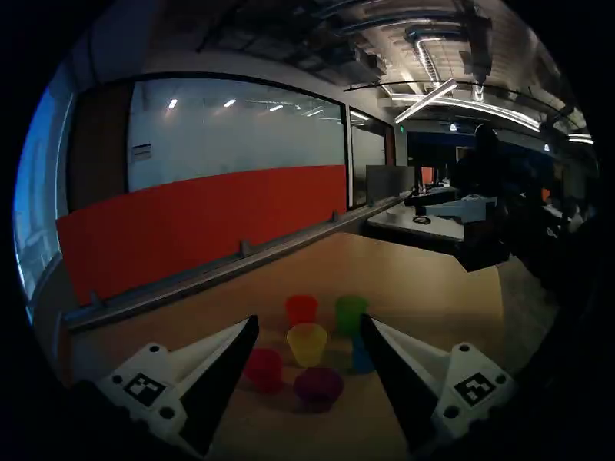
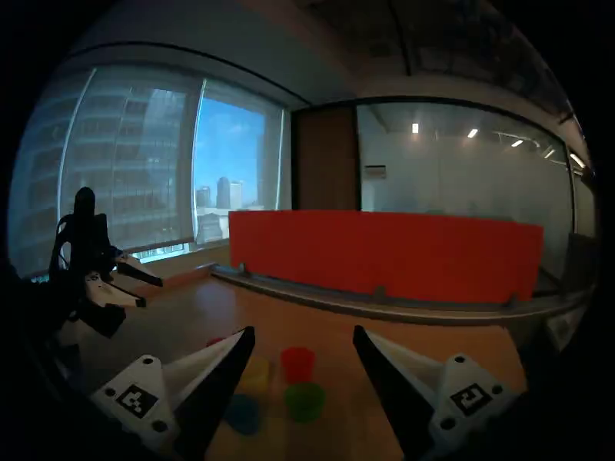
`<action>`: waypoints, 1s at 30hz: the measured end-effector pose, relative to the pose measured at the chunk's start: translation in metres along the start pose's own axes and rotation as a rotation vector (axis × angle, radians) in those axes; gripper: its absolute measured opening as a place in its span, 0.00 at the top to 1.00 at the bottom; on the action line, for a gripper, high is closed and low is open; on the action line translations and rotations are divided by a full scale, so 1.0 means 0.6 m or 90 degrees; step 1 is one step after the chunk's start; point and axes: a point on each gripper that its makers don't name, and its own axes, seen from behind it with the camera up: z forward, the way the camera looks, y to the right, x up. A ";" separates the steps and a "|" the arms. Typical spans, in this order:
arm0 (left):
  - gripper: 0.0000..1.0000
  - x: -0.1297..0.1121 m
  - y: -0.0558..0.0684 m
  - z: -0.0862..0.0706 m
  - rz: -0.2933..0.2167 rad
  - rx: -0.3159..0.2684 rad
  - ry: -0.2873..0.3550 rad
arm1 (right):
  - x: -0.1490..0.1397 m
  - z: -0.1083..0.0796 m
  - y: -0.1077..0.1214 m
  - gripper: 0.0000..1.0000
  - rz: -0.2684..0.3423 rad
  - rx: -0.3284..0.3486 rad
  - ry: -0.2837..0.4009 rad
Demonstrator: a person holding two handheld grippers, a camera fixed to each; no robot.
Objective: Pour water
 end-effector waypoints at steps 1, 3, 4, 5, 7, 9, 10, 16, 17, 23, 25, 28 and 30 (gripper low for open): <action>0.02 -0.002 0.001 0.002 0.001 -0.002 -0.002 | -0.003 0.001 0.001 0.01 0.000 0.000 -0.003; 0.02 -0.005 0.005 0.005 0.003 -0.007 -0.004 | -0.009 0.002 0.003 0.01 -0.001 -0.001 -0.009; 0.02 -0.006 0.006 0.007 0.003 -0.009 -0.005 | -0.012 0.002 0.004 0.01 -0.002 -0.002 -0.012; 0.02 -0.007 0.008 0.008 0.003 -0.011 -0.006 | -0.015 0.003 0.006 0.01 -0.002 -0.002 -0.014; 0.02 -0.010 0.010 0.012 0.003 -0.014 -0.008 | -0.022 0.003 0.009 0.01 -0.003 -0.004 -0.020; 0.02 -0.014 0.011 0.015 0.004 -0.016 -0.011 | -0.029 0.003 0.011 0.01 -0.004 -0.006 -0.025; 0.02 -0.016 0.013 0.017 0.005 -0.017 -0.012 | -0.032 0.004 0.012 0.01 -0.004 -0.006 -0.027; 0.02 -0.033 0.027 0.028 0.011 -0.032 -0.030 | -0.051 0.005 0.015 0.01 -0.002 -0.008 -0.042; 0.02 -0.036 0.030 0.030 0.013 -0.035 -0.034 | -0.054 0.005 0.016 0.01 -0.002 -0.008 -0.045; 0.02 -0.054 0.045 0.040 0.022 -0.047 -0.051 | -0.074 0.001 0.021 0.01 -0.006 -0.013 -0.062; 0.02 -0.061 0.049 0.044 0.025 -0.050 -0.058 | -0.082 0.000 0.023 0.01 -0.005 -0.014 -0.068; 0.02 -0.069 0.055 0.050 0.028 -0.055 -0.065 | -0.092 -0.002 0.026 0.01 -0.004 -0.017 -0.076; 0.02 -0.073 0.058 0.055 0.029 -0.058 -0.069 | -0.098 -0.003 0.028 0.01 -0.003 -0.018 -0.081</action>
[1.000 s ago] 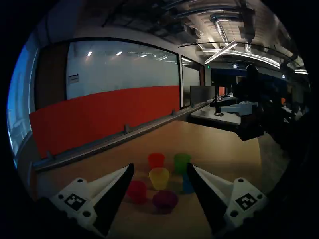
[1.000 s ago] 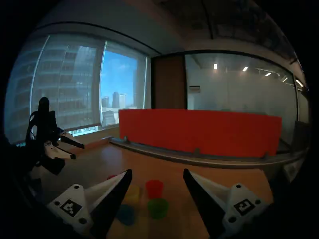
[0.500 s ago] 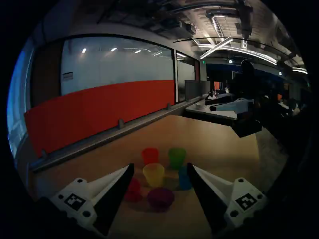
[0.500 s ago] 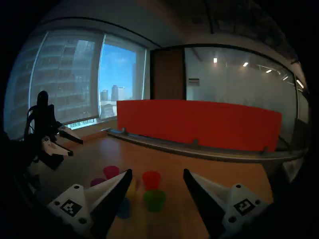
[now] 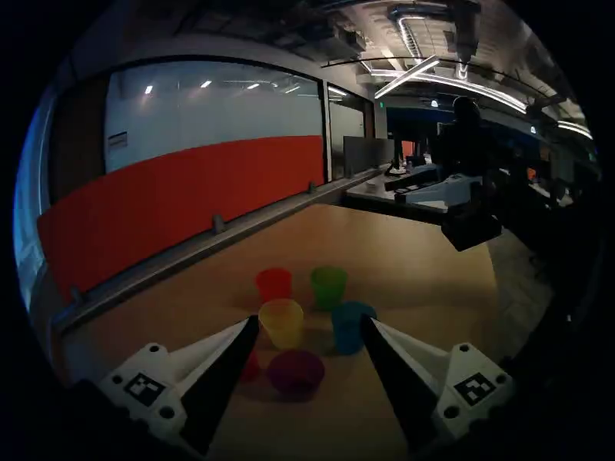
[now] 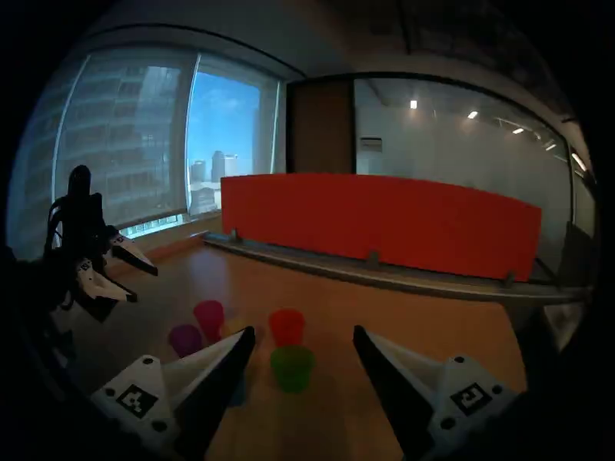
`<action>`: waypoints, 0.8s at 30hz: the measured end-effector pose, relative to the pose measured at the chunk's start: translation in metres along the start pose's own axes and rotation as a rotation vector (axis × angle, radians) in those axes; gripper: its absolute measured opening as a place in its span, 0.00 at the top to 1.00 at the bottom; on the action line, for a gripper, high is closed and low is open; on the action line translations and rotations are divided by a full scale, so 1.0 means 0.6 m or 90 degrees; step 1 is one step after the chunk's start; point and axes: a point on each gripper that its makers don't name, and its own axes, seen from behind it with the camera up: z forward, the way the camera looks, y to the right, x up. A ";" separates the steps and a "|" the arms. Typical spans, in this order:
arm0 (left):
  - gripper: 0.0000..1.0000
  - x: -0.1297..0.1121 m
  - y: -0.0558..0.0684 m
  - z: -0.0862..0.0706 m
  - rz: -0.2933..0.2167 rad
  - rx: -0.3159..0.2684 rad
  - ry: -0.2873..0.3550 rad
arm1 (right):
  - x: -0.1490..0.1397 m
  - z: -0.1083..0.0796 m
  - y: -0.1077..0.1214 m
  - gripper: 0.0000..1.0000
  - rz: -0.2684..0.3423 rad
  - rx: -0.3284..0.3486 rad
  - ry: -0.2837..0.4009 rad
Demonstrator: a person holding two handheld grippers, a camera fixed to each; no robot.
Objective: Pour water
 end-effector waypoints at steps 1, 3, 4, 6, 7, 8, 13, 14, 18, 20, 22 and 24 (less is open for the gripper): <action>0.02 -0.001 0.001 0.002 0.000 -0.001 -0.002 | -0.002 0.000 0.001 0.01 0.000 -0.001 -0.002; 0.02 -0.004 0.004 0.007 0.000 -0.004 -0.005 | -0.008 0.000 0.002 0.01 0.001 -0.003 -0.006; 0.02 -0.006 0.005 0.010 0.000 -0.005 -0.007 | -0.010 0.001 0.003 0.01 0.001 -0.004 -0.008; 0.02 -0.009 0.009 0.016 0.000 -0.009 -0.011 | -0.014 0.001 0.004 0.01 0.001 -0.006 -0.012; 0.02 -0.011 0.011 0.019 0.001 -0.012 -0.013 | -0.016 0.002 0.005 0.01 0.001 -0.007 -0.014; 0.02 -0.013 0.013 0.022 0.001 -0.015 -0.015 | -0.018 0.002 0.005 0.01 0.001 -0.007 -0.016; 0.02 -0.024 0.028 0.039 0.011 -0.033 -0.031 | -0.031 0.007 0.009 0.01 0.006 -0.012 -0.028; 0.02 -0.026 0.031 0.042 0.014 -0.036 -0.035 | -0.033 0.008 0.009 0.01 0.007 -0.013 -0.031; 0.02 -0.041 0.043 0.057 0.020 -0.052 -0.054 | -0.043 0.011 0.012 0.01 0.009 -0.016 -0.039; 0.02 -0.048 0.048 0.064 0.022 -0.060 -0.064 | -0.047 0.012 0.015 0.01 0.010 -0.018 -0.043; 0.02 -0.056 0.053 0.071 0.025 -0.068 -0.075 | -0.049 0.013 0.017 0.01 0.010 -0.019 -0.046; 0.02 -0.063 0.057 0.078 0.028 -0.074 -0.086 | -0.051 0.014 0.018 0.01 0.011 -0.021 -0.047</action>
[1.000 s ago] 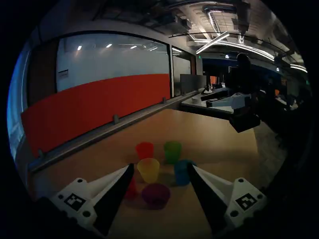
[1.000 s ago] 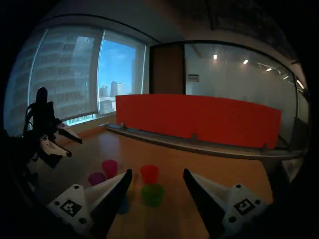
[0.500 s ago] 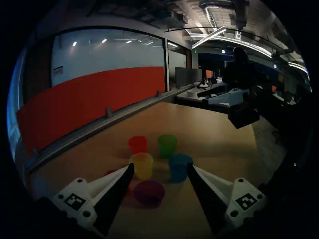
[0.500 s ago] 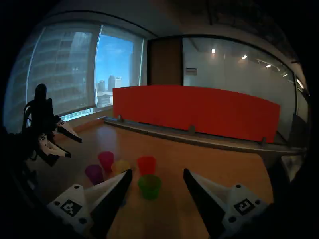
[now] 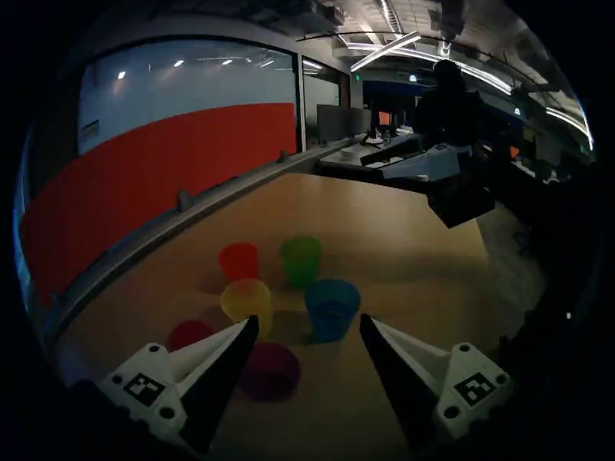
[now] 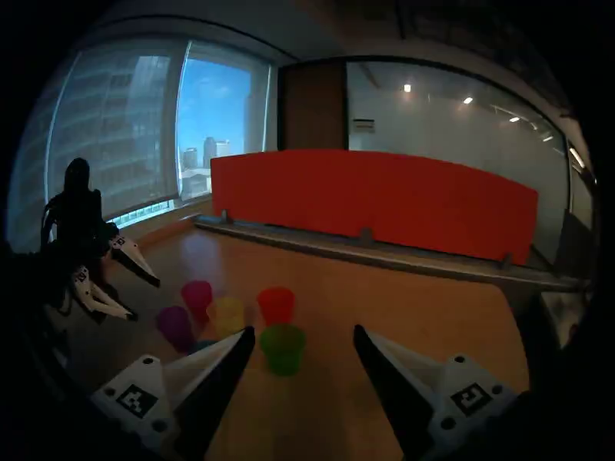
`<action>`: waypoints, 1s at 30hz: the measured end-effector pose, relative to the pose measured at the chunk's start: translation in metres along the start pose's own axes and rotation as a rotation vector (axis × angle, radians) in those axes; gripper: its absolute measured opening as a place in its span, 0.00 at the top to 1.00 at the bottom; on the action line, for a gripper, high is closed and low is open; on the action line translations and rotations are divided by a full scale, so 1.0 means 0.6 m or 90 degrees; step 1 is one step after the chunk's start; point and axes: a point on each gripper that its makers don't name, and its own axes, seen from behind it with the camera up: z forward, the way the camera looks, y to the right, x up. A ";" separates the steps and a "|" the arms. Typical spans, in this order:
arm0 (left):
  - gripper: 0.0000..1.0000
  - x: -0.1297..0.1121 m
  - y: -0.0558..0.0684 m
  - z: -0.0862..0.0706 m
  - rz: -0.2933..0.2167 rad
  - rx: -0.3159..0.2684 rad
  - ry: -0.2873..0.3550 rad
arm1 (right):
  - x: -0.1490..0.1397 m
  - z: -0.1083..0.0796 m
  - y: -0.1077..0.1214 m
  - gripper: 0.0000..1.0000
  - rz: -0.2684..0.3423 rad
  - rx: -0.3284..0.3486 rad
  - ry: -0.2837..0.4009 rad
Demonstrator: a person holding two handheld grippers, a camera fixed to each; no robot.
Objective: Pour water
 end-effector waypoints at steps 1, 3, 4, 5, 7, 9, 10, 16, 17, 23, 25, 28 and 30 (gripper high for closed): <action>0.02 -0.003 0.001 0.004 0.002 -0.003 -0.006 | -0.001 0.001 0.001 0.01 0.001 -0.001 0.000; 0.02 -0.009 0.003 0.013 0.005 -0.008 -0.018 | -0.002 0.002 0.002 0.01 0.002 -0.001 -0.001; 0.02 -0.012 0.005 0.017 0.006 -0.011 -0.023 | -0.003 0.002 0.003 0.01 0.002 -0.002 -0.002; 0.02 -0.014 0.006 0.021 0.008 -0.013 -0.028 | -0.004 0.003 0.003 0.01 0.003 -0.002 -0.002; 0.02 -0.019 0.010 0.031 0.010 -0.020 -0.038 | -0.006 0.005 0.005 0.00 0.004 -0.003 -0.003; 0.02 -0.023 0.014 0.041 0.012 -0.027 -0.048 | -0.009 0.007 0.007 0.01 0.005 -0.004 -0.004; 0.02 -0.025 0.017 0.046 0.012 -0.030 -0.053 | -0.011 0.008 0.009 0.01 0.006 -0.004 -0.005; 0.02 -0.039 0.027 0.075 0.014 -0.045 -0.083 | -0.021 0.015 0.018 0.00 0.012 -0.005 -0.010; 0.02 -0.041 0.027 0.079 0.015 -0.047 -0.086 | -0.022 0.016 0.019 0.01 0.013 -0.005 -0.010; 0.02 -0.053 0.024 0.105 0.011 -0.047 -0.114 | -0.027 0.021 0.026 0.00 0.016 -0.006 -0.012; 0.02 -0.058 0.023 0.113 0.010 -0.047 -0.124 | -0.028 0.022 0.028 0.01 0.017 -0.007 -0.012; 0.02 -0.063 0.021 0.124 0.008 -0.047 -0.134 | -0.029 0.024 0.030 0.01 0.017 -0.007 -0.013; 0.02 -0.064 0.022 0.131 0.006 -0.048 -0.137 | -0.030 0.025 0.031 0.01 0.017 -0.007 -0.014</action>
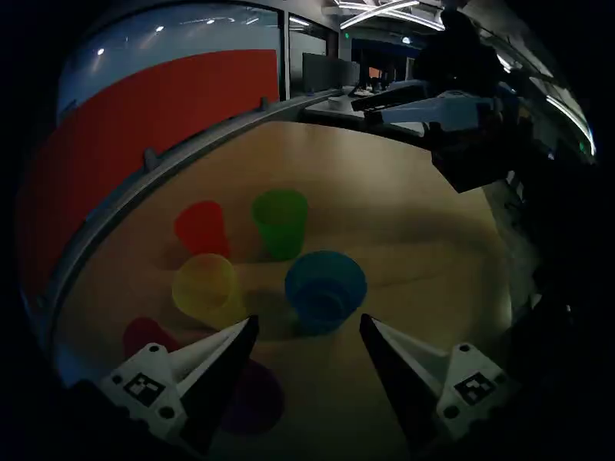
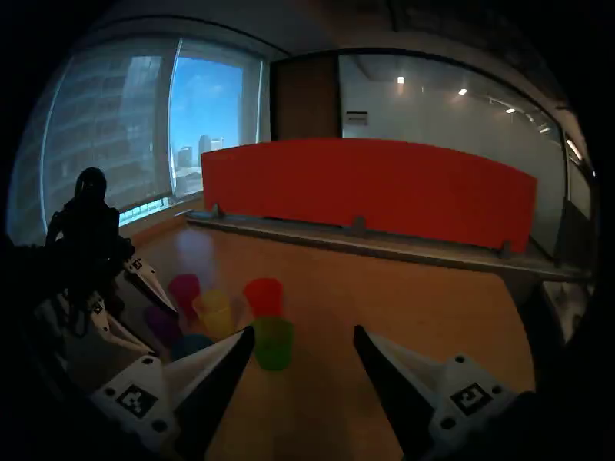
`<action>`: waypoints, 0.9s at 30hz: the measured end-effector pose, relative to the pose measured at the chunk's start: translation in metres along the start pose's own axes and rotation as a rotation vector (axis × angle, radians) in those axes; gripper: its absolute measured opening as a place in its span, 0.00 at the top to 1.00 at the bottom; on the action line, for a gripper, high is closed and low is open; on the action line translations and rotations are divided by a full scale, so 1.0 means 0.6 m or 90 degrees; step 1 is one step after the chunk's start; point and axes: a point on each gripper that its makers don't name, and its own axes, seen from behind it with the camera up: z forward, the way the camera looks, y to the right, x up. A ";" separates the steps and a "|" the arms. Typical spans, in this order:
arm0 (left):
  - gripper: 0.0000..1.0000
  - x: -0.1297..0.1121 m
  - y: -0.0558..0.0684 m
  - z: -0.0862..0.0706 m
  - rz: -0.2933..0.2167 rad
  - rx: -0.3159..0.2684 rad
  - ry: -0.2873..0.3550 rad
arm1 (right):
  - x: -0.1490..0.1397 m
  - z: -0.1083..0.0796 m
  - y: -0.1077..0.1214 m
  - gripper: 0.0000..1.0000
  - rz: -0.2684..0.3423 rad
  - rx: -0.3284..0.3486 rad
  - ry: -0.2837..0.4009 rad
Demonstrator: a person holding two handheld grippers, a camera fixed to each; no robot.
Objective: Pour water
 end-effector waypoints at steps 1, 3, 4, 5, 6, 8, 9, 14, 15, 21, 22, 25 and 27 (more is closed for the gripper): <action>0.02 0.000 0.001 0.003 -0.001 -0.002 -0.001 | 0.000 0.001 0.000 0.01 0.000 0.000 0.000; 0.02 0.001 0.004 0.009 -0.003 -0.006 -0.004 | 0.000 0.002 0.001 0.01 0.000 0.000 0.000; 0.02 0.001 0.007 0.012 -0.003 -0.009 -0.005 | 0.000 0.003 0.002 0.01 0.001 0.000 0.000; 0.02 0.001 0.009 0.015 -0.004 -0.012 -0.006 | 0.000 0.003 0.003 0.01 0.001 0.000 0.000; 0.02 0.002 0.010 0.018 -0.004 -0.014 -0.008 | 0.000 0.004 0.003 0.01 0.002 0.000 0.000; 0.02 0.002 0.013 0.023 -0.003 -0.016 -0.011 | -0.001 0.004 0.005 0.01 0.004 0.001 0.000; 0.02 0.002 0.013 0.027 -0.004 -0.017 -0.013 | -0.001 0.005 0.005 0.00 0.005 0.001 0.000; 0.02 0.001 0.016 0.041 -0.007 -0.019 -0.020 | -0.004 0.007 0.009 0.00 0.007 0.001 0.000; 0.02 0.001 0.016 0.044 -0.008 -0.019 -0.020 | -0.005 0.007 0.009 0.01 0.007 0.001 -0.001; 0.02 0.002 0.019 0.060 -0.009 -0.018 -0.020 | -0.005 0.008 0.010 0.01 0.008 0.001 -0.001; 0.02 0.002 0.020 0.063 -0.009 -0.018 -0.021 | -0.004 0.009 0.010 0.01 0.008 0.001 -0.001; 0.02 0.002 0.022 0.071 -0.011 -0.017 -0.022 | -0.004 0.009 0.009 0.01 0.009 0.002 0.000; 0.02 0.003 0.024 0.076 -0.013 -0.016 -0.023 | -0.004 0.008 0.009 0.01 0.009 0.003 0.000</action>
